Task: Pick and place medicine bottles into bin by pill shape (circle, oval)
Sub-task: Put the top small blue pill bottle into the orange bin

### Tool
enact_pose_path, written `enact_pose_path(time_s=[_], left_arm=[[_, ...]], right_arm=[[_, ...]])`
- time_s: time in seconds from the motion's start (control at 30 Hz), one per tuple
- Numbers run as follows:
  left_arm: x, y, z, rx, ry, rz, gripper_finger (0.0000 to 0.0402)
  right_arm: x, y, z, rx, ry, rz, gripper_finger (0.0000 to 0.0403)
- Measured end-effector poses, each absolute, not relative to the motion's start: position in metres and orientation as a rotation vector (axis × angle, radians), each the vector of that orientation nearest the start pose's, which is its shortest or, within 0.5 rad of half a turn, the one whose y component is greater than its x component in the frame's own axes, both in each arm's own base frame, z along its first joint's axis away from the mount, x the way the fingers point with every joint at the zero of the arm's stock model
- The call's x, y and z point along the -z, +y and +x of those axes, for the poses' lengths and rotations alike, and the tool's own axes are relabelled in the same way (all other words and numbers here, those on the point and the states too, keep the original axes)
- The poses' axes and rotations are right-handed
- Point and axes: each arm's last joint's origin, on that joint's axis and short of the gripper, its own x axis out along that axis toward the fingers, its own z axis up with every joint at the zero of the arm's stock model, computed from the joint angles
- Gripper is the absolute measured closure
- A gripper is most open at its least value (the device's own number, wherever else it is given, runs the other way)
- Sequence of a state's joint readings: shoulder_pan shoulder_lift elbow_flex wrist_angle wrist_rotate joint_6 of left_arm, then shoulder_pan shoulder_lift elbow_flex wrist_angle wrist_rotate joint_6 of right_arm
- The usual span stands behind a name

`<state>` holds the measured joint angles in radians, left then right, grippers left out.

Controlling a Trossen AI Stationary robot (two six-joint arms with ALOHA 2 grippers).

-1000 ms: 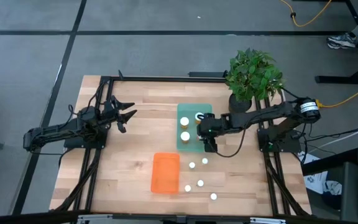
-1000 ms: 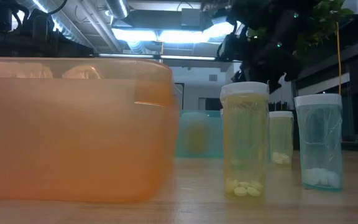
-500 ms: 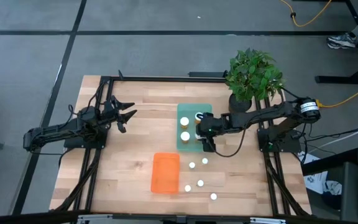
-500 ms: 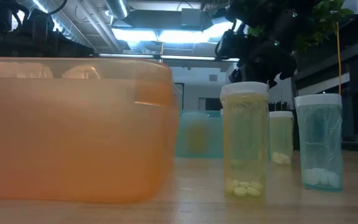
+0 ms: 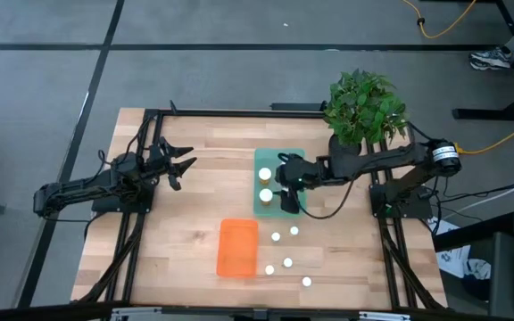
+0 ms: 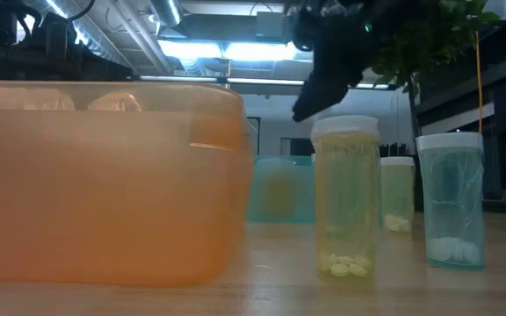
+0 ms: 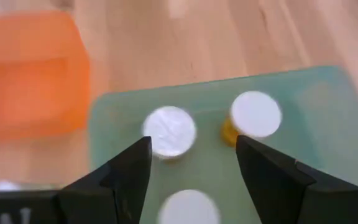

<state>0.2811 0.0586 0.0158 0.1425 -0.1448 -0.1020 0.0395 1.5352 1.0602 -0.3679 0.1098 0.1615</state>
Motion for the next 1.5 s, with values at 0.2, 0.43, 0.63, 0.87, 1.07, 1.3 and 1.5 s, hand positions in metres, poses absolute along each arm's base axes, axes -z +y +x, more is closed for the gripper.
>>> enact_pose_path(time_s=[0.2,0.43,0.63,0.87,1.07,1.3,1.5], left_arm=[[-0.178,0.032,0.095,-0.420,-0.122,-0.094,0.0224],[-0.178,0.032,0.095,-0.420,-0.122,-0.094,0.0224],[-0.178,0.032,0.095,-0.420,-0.122,-0.094,0.0224],[-0.178,0.032,0.095,-0.419,-0.123,-0.095,0.0224],[-0.178,0.032,0.095,-0.419,-0.122,-0.095,0.0224],[-0.178,0.032,0.095,-0.418,-0.124,-0.098,0.0224],[-0.182,0.030,0.095,-0.370,-0.182,-0.185,0.0224]], right_arm=[[-0.262,0.031,0.316,0.106,0.955,0.281,0.0167],[-0.278,0.069,0.299,-0.008,1.067,0.172,0.0167],[-0.278,0.086,0.295,-0.011,1.072,0.212,0.0167],[-0.275,0.097,0.278,0.100,1.142,0.180,0.0167],[-0.282,0.115,0.260,0.156,1.120,0.141,0.0166],[-0.294,0.131,0.244,0.111,1.064,0.125,0.0166],[-0.297,0.135,0.239,0.086,1.051,0.121,0.0166]])
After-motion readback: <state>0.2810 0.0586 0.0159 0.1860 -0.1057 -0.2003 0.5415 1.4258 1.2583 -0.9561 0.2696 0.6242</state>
